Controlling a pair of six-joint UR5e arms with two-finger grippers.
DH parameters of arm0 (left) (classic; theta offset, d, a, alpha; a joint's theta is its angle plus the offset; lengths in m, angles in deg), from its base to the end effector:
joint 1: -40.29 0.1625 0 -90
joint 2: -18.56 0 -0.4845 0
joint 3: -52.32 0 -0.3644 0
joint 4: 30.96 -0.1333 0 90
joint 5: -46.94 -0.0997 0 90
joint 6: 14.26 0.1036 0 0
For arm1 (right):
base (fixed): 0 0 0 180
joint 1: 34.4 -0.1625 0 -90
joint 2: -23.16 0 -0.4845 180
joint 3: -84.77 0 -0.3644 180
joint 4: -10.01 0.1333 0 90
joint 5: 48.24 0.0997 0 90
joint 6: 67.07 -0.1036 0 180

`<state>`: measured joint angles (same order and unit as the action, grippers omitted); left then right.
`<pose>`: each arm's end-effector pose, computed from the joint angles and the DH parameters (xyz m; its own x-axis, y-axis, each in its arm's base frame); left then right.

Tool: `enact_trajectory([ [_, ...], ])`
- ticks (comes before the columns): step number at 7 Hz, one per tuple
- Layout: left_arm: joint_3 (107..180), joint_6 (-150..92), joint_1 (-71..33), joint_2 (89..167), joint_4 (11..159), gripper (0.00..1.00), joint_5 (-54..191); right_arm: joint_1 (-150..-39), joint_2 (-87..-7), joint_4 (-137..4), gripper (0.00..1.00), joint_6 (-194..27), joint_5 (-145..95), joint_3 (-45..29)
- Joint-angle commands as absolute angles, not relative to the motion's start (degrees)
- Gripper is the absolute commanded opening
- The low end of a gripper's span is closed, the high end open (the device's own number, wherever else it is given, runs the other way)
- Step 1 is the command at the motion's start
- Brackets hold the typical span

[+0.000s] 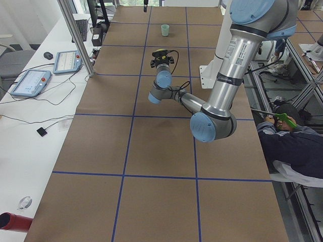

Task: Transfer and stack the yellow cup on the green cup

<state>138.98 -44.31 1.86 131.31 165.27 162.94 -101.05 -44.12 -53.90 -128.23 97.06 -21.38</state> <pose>0.3752 -0.4099 0.3529 0.0134 0.9825 -0.1859 0.5351 0.1500 0.8314 -0.1803 -0.5392 0.3154 0.2567 -0.0983 0.9615 -0.1183 0.9841 0.1322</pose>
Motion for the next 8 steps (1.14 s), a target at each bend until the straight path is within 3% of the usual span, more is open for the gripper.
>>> enact_trajectory([
  [1,134.35,-41.25,4.08,134.91,165.30,0.00,159.89,-92.01,-36.47,-54.58,1.00,-139.01,88.82,-22.37],
  [8,130.63,-38.70,4.35,138.00,164.42,0.05,158.30,-76.25,-18.61,-82.85,1.00,-140.20,73.41,-22.64],
])
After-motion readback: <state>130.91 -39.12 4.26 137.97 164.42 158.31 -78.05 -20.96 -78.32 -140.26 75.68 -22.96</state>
